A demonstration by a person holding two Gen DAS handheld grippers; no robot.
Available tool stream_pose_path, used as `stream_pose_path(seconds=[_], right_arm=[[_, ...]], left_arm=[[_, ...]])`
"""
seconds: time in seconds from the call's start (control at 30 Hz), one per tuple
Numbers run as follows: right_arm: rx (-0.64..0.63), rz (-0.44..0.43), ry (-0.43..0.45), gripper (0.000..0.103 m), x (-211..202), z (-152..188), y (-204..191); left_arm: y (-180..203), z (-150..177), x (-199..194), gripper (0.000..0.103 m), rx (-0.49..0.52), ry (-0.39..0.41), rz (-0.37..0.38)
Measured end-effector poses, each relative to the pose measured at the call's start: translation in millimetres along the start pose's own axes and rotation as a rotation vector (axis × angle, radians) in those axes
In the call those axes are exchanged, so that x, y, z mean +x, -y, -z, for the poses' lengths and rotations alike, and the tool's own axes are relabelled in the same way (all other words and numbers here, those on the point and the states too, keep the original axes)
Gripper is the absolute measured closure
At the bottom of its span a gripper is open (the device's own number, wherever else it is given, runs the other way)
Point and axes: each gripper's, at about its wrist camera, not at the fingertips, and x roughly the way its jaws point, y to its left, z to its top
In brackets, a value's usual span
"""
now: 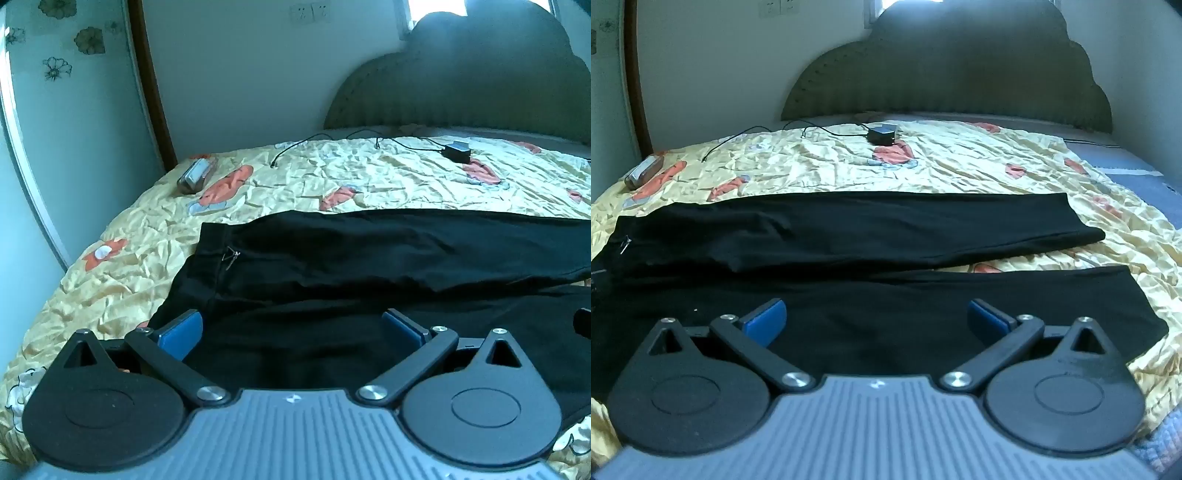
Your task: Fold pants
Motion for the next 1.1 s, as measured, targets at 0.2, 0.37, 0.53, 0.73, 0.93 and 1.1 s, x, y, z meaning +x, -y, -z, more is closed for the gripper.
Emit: stream_pose_path(seconds=[0.2,0.37,0.53,0.73,0.93,1.1], right_arm=[[0.01,-0.024,0.0,0.0,3,1,5],[-0.012,-0.01,0.004,0.0,4,2,-3],[-0.013,-0.012,0.002,0.0,2,-1,-1],[-0.013,-0.008,0.0,0.0,2,-2,-3],[-0.012,-0.016,-0.002,0.0,3,0,-3],[-0.007,-0.02,-0.003,0.0,4,0,-4]], left_arm=[[-3,1,2,0.0,-0.014,-0.017,-0.009],[-9,5,7,0.0,-0.019,-0.024,-0.007],[-7,5,14,0.0,-0.018,-0.038,-0.01],[-9,7,17,0.0,-0.024,-0.048,-0.007],[-9,7,16,0.0,-0.026,-0.05,-0.003],[-8,6,18,0.0,-0.026,-0.057,-0.005]])
